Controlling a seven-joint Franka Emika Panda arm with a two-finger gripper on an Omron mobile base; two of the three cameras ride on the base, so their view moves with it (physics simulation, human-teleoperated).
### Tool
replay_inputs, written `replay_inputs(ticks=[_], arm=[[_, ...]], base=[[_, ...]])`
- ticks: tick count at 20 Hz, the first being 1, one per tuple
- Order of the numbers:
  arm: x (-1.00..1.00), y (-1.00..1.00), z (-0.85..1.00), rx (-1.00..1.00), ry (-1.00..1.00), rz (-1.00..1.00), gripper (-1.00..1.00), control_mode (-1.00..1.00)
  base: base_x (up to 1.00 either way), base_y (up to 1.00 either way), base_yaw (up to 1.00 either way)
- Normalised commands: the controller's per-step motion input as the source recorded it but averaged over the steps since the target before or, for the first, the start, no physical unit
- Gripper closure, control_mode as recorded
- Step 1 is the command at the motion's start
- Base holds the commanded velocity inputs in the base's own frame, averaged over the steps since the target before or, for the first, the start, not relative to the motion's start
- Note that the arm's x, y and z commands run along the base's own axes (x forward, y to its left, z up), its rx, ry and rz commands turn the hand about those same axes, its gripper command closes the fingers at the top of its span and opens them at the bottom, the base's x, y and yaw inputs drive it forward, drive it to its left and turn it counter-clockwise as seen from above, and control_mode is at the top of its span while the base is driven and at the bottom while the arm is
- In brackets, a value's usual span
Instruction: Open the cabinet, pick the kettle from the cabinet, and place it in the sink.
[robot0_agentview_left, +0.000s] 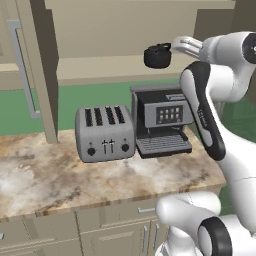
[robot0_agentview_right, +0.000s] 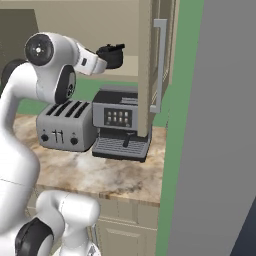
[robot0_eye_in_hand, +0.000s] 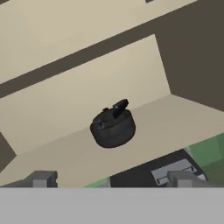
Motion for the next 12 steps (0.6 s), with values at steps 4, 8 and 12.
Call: replay_inputs(ticks=[4, 8, 12], arm=[[0.18, -0.08, 0.0, 0.04, 0.0, 0.02, -1.0, -1.0], [0.18, -0.06, -0.11, 0.03, 0.17, 0.02, -1.0, -1.0], [0.12, -0.01, -0.05, 0.01, 0.24, 0.0, -1.0, -1.0]], base=[[0.0, 0.0, 0.0], [0.0, 0.0, 0.0], [0.0, 0.0, 0.0]])
